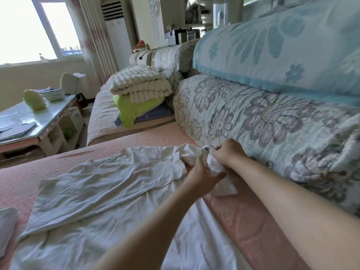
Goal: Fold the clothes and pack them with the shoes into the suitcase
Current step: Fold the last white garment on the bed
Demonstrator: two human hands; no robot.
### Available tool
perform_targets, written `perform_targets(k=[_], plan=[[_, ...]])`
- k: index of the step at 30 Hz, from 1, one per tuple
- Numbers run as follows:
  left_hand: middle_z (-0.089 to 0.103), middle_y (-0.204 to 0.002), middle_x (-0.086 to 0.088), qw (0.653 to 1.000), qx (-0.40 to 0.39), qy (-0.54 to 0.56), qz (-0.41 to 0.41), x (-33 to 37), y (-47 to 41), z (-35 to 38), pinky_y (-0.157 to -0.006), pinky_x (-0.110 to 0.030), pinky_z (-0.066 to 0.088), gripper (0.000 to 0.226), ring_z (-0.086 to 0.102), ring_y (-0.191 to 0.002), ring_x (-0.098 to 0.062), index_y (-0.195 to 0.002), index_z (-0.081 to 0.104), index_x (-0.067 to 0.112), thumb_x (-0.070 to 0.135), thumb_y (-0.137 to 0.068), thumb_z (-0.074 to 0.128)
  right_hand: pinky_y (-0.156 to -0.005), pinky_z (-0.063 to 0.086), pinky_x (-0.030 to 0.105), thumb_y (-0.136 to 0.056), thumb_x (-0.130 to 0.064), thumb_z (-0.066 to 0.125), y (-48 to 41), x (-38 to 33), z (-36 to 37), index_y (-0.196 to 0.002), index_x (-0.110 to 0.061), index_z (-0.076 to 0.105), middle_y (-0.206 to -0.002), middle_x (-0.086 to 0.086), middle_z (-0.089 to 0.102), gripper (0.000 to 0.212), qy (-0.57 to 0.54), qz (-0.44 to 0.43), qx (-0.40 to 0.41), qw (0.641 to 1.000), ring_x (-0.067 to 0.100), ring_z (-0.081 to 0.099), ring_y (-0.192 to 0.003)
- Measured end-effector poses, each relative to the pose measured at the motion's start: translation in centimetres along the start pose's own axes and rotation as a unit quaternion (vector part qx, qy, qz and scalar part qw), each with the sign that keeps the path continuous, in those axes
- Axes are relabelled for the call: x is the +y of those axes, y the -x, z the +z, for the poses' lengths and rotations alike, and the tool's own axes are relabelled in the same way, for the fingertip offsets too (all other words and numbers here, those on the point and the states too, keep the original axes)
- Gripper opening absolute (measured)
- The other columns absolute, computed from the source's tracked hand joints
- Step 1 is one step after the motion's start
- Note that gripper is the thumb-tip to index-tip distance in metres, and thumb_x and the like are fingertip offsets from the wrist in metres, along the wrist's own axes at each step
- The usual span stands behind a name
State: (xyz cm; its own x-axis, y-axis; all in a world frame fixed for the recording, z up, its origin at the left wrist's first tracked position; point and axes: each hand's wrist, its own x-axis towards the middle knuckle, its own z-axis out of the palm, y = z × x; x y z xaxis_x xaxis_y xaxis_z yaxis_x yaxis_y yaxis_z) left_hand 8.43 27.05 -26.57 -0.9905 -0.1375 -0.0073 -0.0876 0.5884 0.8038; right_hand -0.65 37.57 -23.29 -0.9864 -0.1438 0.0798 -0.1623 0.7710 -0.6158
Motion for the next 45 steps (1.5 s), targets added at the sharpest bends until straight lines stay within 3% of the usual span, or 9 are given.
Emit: perform_targets(k=[5, 12, 15, 18, 24, 30, 36, 42, 45], plan=[[0.063, -0.117, -0.007, 0.989, 0.117, 0.094, 0.0, -0.2, -0.5, -3.8, -0.078, -0.036, 0.057, 0.093, 0.064, -0.099, -0.021, -0.15, 0.025, 0.02, 0.031, -0.078, 0.083, -0.069, 0.056, 0.036, -0.092, -0.02, 0.072, 0.9, -3.5, -0.4, -0.094, -0.018, 0.078, -0.087, 0.006, 0.075, 0.007, -0.28, -0.039, -0.081, 0.956, 0.021, 0.068, -0.078], [0.073, -0.092, -0.004, 0.962, 0.259, 0.052, -0.073, -3.9, 1.7, -15.3, -0.075, -0.035, 0.058, 0.026, 0.067, -0.08, -0.021, -0.106, 0.072, 0.023, 0.008, -0.085, 0.067, -0.092, 0.052, 0.033, -0.097, 0.008, 0.044, 2.9, -10.3, 1.5, -0.12, -0.015, 0.067, -0.113, -0.002, 0.075, 0.041, -0.384, -0.091, -0.239, 0.887, 0.016, 0.073, -0.1], [0.072, -0.097, -0.009, 0.936, 0.338, -0.035, -0.097, -6.0, 3.9, -20.3, -0.08, -0.038, 0.055, 0.032, 0.065, -0.09, -0.029, -0.103, 0.071, 0.024, 0.006, -0.081, 0.057, -0.077, 0.055, 0.021, -0.092, 0.011, 0.043, 2.8, -12.0, 3.0, -0.112, -0.014, 0.071, -0.11, 0.003, 0.075, 0.043, -0.32, -0.099, -0.16, 0.929, 0.017, 0.073, -0.096], [0.066, -0.109, -0.019, 0.91, 0.373, -0.125, -0.131, -8.7, 6.3, -24.7, -0.083, -0.036, 0.046, 0.043, 0.06, -0.101, -0.035, -0.113, 0.067, 0.018, -0.002, -0.077, 0.052, -0.091, 0.054, 0.026, -0.089, 0.005, 0.044, 2.7, -12.1, 5.1, -0.104, -0.022, 0.073, -0.108, -0.005, 0.071, 0.042, -0.208, -0.119, -0.13, 0.962, 0.015, 0.067, -0.104], [0.055, -0.134, -0.013, 0.838, 0.159, -0.389, -0.347, -15.8, 9.2, -27.3, -0.094, -0.037, 0.047, 0.07, 0.055, -0.122, -0.03, -0.141, 0.041, 0.009, 0.013, -0.079, 0.073, -0.102, 0.048, 0.027, -0.092, -0.01, 0.054, 2.3, -11.3, 8.4, -0.123, -0.025, 0.067, -0.131, -0.002, 0.063, 0.037, -0.005, -0.121, -0.146, 0.982, 0.017, 0.06, -0.117], [0.046, -0.144, 0.005, 0.874, 0.129, -0.46, -0.09, -20.6, 9.3, -24.4, -0.104, -0.036, 0.037, 0.046, 0.044, -0.129, -0.022, -0.14, 0.045, 0.044, 0.042, -0.095, 0.051, -0.104, 0.045, 0.028, -0.085, -0.021, 0.058, 1.9, -11.3, 11.9, -0.125, -0.035, 0.067, -0.136, -0.006, 0.061, 0.042, 0.149, -0.189, -0.147, 0.959, 0.019, 0.058, -0.122], [0.044, -0.131, -0.004, 0.904, 0.138, -0.378, -0.147, -21.9, 8.1, -25.1, -0.087, -0.032, 0.048, 0.036, 0.052, -0.114, -0.029, -0.118, 0.063, 0.038, 0.016, -0.089, 0.059, -0.107, 0.035, 0.036, -0.088, -0.017, 0.063, 2.2, -12.1, 16.0, -0.129, -0.031, 0.055, -0.131, 0.002, 0.043, 0.044, 0.388, -0.352, -0.053, 0.85, 0.025, 0.042, -0.128], [0.07, -0.099, -0.003, 0.881, 0.19, -0.385, -0.198, -20.0, 6.2, -29.6, -0.069, -0.032, 0.05, 0.018, 0.069, -0.094, -0.03, -0.097, 0.063, 0.024, 0.014, -0.088, 0.052, -0.059, 0.052, 0.036, -0.065, -0.02, 0.089, 0.9, -12.2, 17.7, -0.084, -0.02, 0.07, -0.076, 0.007, 0.061, 0.026, 0.385, -0.373, 0.104, 0.838, 0.027, 0.062, -0.063], [0.068, -0.081, -0.001, 0.895, 0.2, -0.325, -0.231, -18.5, 6.7, -32.7, -0.07, -0.03, 0.051, 0.014, 0.065, -0.079, -0.024, -0.094, 0.066, 0.021, 0.031, -0.086, 0.061, -0.063, 0.05, 0.037, -0.08, -0.008, 0.072, 0.8, -12.6, 16.3, -0.094, -0.016, 0.07, -0.082, 0.007, 0.069, 0.017, 0.359, -0.347, 0.13, 0.857, 0.027, 0.066, -0.065]])
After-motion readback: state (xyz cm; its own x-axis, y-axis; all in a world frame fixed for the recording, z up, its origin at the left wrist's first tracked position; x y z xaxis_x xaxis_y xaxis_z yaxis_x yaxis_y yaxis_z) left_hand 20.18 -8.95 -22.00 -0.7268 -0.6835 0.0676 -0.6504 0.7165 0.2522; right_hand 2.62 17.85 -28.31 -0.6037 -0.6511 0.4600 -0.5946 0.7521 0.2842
